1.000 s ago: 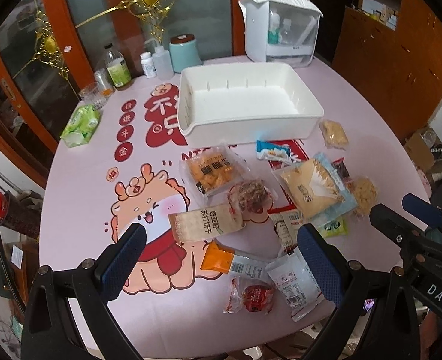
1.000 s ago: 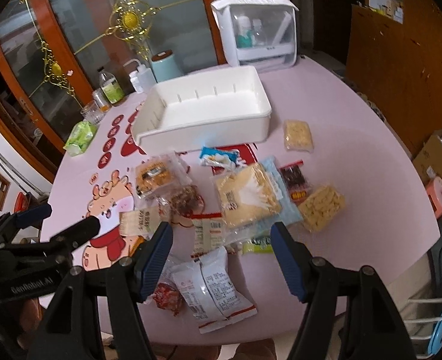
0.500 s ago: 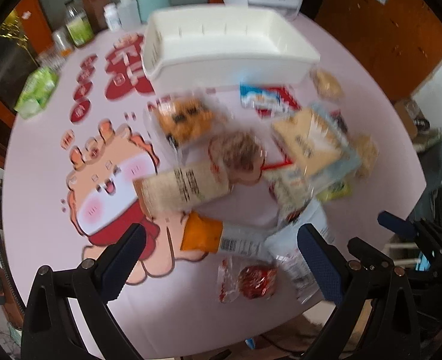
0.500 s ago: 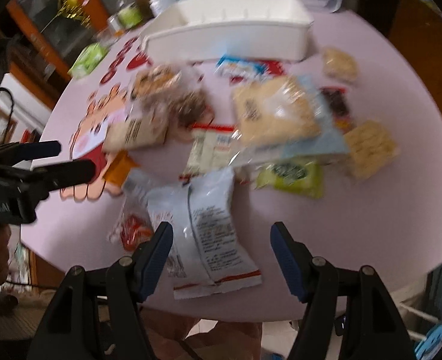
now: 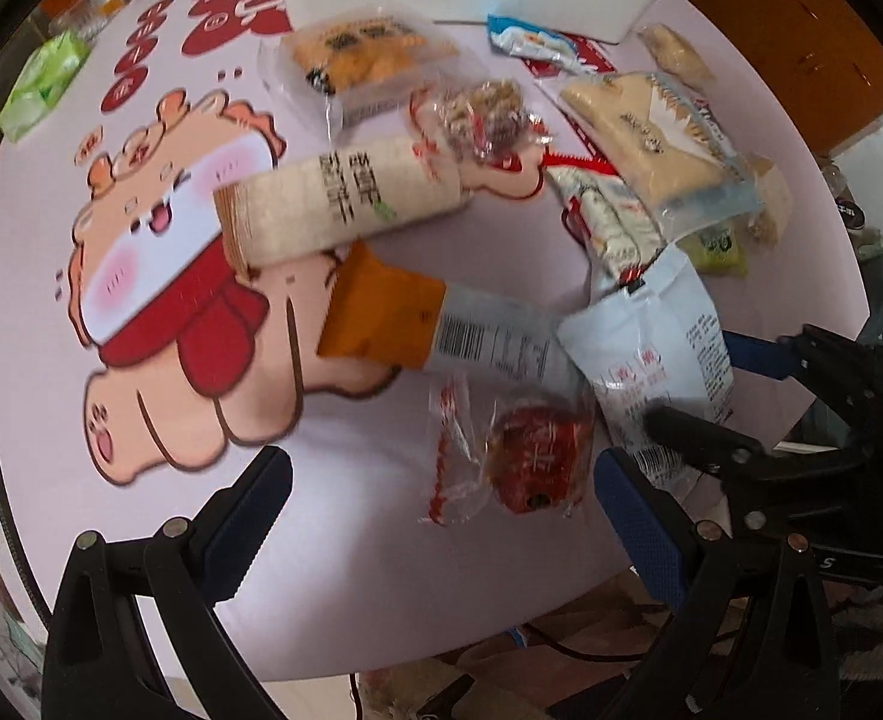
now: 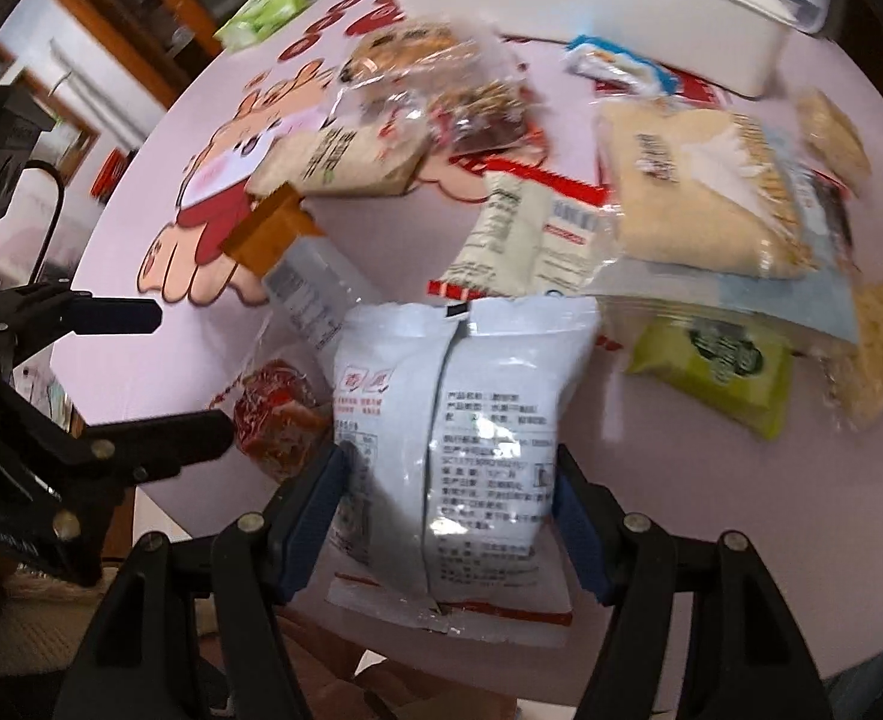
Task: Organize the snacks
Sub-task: 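Grasp the white printed bag with the right gripper while the left grasps the red-wrapped candy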
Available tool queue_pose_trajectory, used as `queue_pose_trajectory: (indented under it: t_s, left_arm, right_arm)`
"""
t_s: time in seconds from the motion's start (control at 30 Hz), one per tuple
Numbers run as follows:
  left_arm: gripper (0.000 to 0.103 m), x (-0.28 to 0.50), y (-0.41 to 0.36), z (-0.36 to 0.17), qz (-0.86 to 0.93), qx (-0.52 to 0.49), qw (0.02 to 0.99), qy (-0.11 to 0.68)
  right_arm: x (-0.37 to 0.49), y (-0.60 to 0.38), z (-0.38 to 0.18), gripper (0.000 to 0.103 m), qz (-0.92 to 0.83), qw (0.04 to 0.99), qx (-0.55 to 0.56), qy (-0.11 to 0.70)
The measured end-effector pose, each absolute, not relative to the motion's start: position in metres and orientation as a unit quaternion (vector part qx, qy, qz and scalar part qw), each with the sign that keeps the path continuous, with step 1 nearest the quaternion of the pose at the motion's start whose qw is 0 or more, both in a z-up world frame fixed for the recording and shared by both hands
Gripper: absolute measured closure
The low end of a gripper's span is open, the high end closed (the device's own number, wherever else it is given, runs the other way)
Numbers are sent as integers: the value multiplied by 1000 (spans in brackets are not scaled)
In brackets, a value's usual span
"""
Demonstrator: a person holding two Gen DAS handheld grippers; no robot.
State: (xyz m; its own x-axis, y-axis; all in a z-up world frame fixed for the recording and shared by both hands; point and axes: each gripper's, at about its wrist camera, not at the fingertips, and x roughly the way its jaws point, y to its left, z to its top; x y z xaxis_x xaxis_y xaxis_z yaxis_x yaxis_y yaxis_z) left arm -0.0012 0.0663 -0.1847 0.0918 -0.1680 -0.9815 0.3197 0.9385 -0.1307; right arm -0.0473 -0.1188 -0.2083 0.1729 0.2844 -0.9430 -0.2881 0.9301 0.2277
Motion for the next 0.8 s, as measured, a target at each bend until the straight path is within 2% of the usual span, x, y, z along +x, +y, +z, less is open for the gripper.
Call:
queue_pose_trajectory:
  t_s: [0.07,0.2,0.47,0.67,0.8]
  left_arm:
    - [3,-6,65,-192,-158,51,733,659]
    - [3,-14,61,-202,-153,35,728,667]
    - [3,-23,46,-226,-134,11,718,683]
    - [3,-27,32,-243,-98,24,715,692]
    - [7,-33,16,-248,-72,65,720,687]
  right_arm:
    - [-46,-118,-211,35,196,762,-9,618]
    - [-44,-126,-212,45,197,761,-19,618]
    - [-43,-155,-206,54,185,767,-25,614]
    - [-45,-163,-202,57,192,769,-38,609]
    - [-51,-166,-196,58,210,767,-58,603]
